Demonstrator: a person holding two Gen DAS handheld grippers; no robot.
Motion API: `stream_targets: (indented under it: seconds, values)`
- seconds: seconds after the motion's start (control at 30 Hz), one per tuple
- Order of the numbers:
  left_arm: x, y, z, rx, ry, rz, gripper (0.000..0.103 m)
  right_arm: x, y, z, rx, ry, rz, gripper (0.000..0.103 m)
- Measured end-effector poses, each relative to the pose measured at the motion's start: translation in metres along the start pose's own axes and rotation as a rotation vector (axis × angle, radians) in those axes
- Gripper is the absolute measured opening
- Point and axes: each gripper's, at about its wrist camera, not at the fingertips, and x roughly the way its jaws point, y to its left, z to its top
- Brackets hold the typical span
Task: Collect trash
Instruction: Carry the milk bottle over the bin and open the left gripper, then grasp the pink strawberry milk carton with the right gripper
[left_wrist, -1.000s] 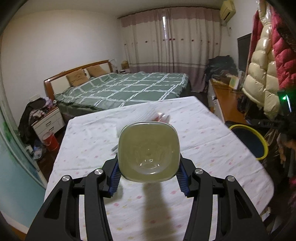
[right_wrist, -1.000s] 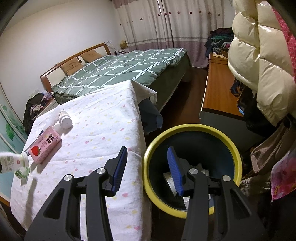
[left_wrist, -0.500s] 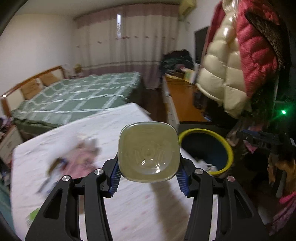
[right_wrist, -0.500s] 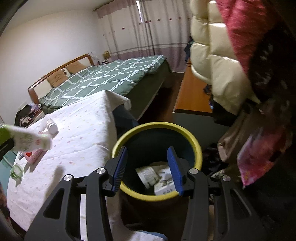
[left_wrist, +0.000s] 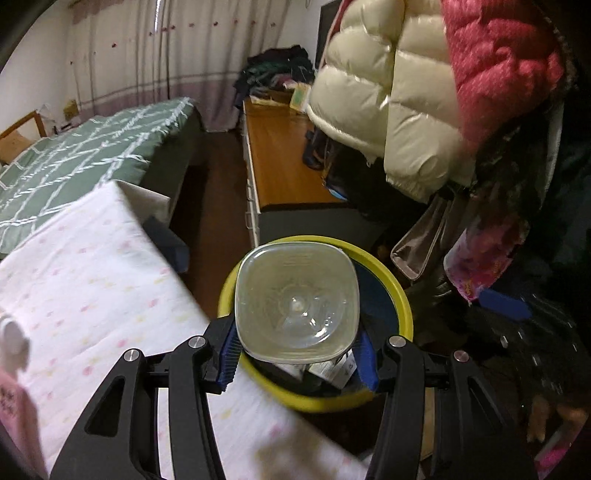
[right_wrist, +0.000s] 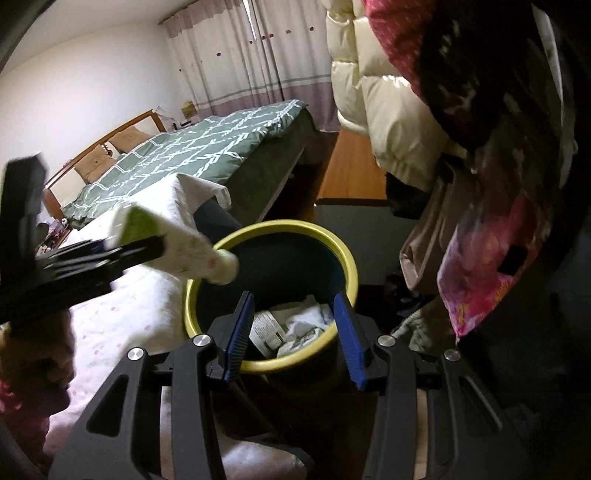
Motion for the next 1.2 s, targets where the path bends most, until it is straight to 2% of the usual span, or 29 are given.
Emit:
stream_targets:
  seconds: [0.13, 0.17, 0.2, 0.23, 0.4, 0.57, 0.77, 0.9, 1.07, 1.2]
  values:
    - [0.03, -0.006, 0.009, -0.007, 0.026, 0.002, 0.052, 0.003, -0.006, -0.003, 0.015, 0.014, -0.005, 0.043]
    - [0.032, -0.006, 0.01, -0.007, 0.021, 0.01, 0.059, 0.004, -0.006, -0.003, 0.017, 0.016, -0.005, 0.043]
    - [0.03, -0.006, 0.011, -0.009, 0.006, 0.022, 0.078, 0.005, -0.006, -0.003, 0.018, 0.017, -0.003, 0.043]
    - [0.027, -0.007, 0.012, -0.01, -0.014, 0.032, 0.081, 0.005, -0.006, -0.003, 0.018, 0.018, -0.002, 0.043]
    - [-0.014, -0.004, 0.01, -0.003, -0.083, 0.078, 0.084, 0.006, -0.001, -0.003, 0.011, 0.021, 0.006, 0.043]
    - [-0.08, 0.022, -0.006, -0.079, -0.15, 0.111, 0.093, 0.009, 0.012, -0.006, -0.009, 0.032, 0.028, 0.043]
    - [-0.17, 0.059, -0.057, -0.168, -0.218, 0.241, 0.096, 0.019, 0.051, -0.009, -0.069, 0.061, 0.083, 0.043]
    - [-0.235, 0.095, -0.105, -0.256, -0.256, 0.395, 0.098, 0.032, 0.094, -0.007, -0.133, 0.088, 0.15, 0.043]
    - [-0.296, 0.139, -0.164, -0.384, -0.273, 0.539, 0.098, 0.042, 0.155, -0.003, -0.225, 0.111, 0.234, 0.043]
    - [-0.326, 0.161, -0.198, -0.455, -0.285, 0.597, 0.098, 0.049, 0.213, 0.001, -0.295, 0.13, 0.312, 0.043]
